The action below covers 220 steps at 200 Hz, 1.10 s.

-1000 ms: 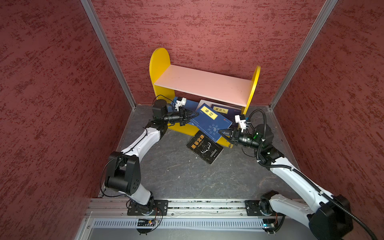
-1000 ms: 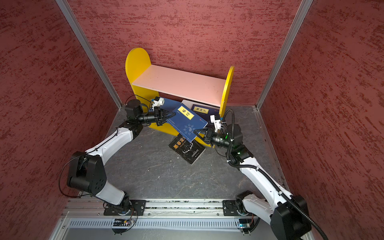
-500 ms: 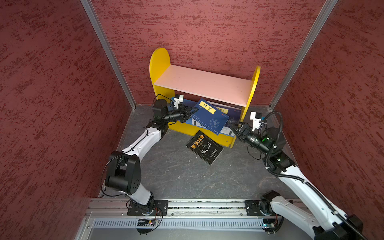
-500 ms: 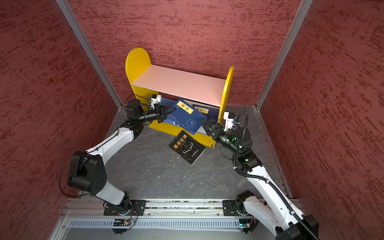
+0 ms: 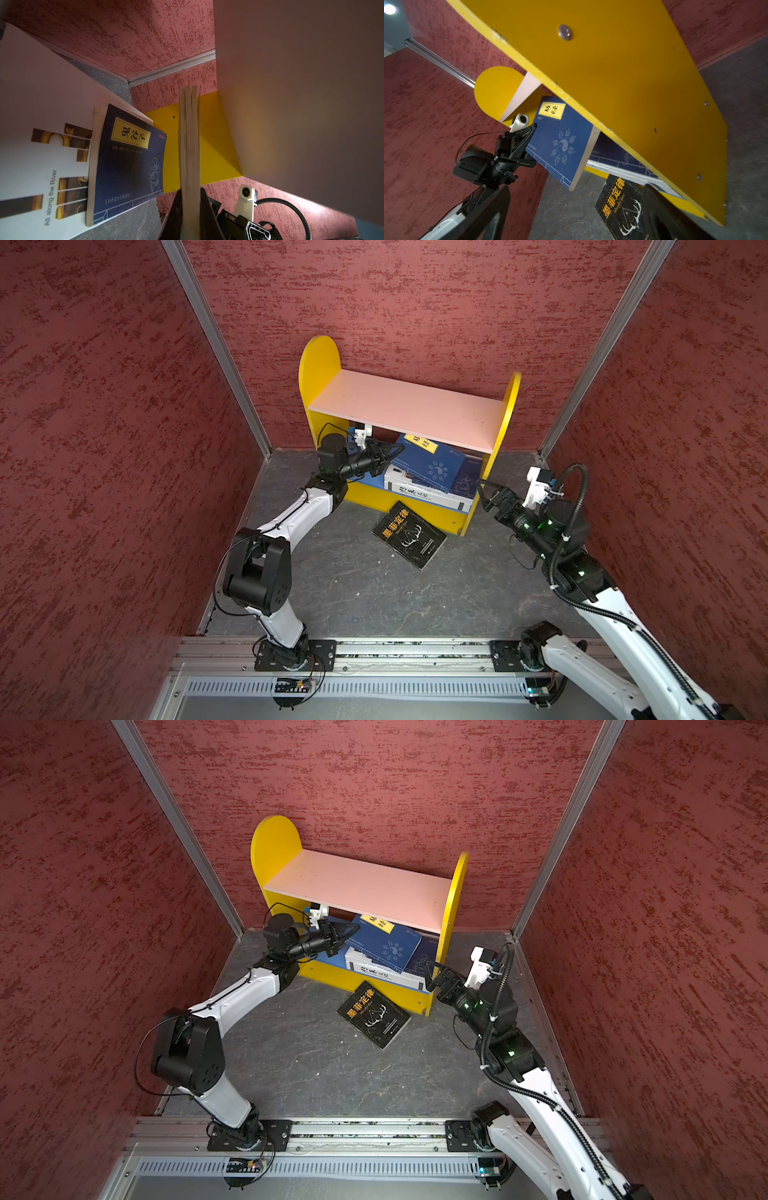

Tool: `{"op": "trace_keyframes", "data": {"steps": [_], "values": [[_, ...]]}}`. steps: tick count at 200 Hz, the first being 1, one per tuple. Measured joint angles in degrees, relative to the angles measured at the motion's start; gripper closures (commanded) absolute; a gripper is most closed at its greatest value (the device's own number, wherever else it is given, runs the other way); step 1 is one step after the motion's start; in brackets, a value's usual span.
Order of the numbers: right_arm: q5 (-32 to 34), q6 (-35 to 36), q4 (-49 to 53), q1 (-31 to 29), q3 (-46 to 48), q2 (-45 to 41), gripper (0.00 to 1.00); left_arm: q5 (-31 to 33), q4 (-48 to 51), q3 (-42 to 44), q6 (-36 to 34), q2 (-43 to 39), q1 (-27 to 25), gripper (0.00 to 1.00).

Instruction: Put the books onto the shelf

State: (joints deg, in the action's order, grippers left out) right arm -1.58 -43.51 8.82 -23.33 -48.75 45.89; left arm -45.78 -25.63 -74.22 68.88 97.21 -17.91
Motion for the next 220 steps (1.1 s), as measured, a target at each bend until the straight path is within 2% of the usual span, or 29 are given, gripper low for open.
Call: {"op": "trace_keyframes", "data": {"steps": [42,91,183,220], "values": [[9.53,7.17,-0.76,-4.15,-0.09,5.46,0.01,3.17,0.76,-2.27,-1.66,3.04,-2.05,1.00],[17.44,12.74,-3.45,-7.04,-0.22,9.57,0.01,6.54,2.08,-2.36,-2.78,4.66,-4.96,1.00],[23.37,14.82,-8.70,-7.43,-2.14,19.37,0.01,11.41,2.03,-2.38,-2.69,8.11,-6.34,1.00],[24.39,14.12,-9.57,-7.43,-2.32,20.02,0.01,11.80,2.03,-4.00,-2.27,9.55,-7.06,1.00]]}}
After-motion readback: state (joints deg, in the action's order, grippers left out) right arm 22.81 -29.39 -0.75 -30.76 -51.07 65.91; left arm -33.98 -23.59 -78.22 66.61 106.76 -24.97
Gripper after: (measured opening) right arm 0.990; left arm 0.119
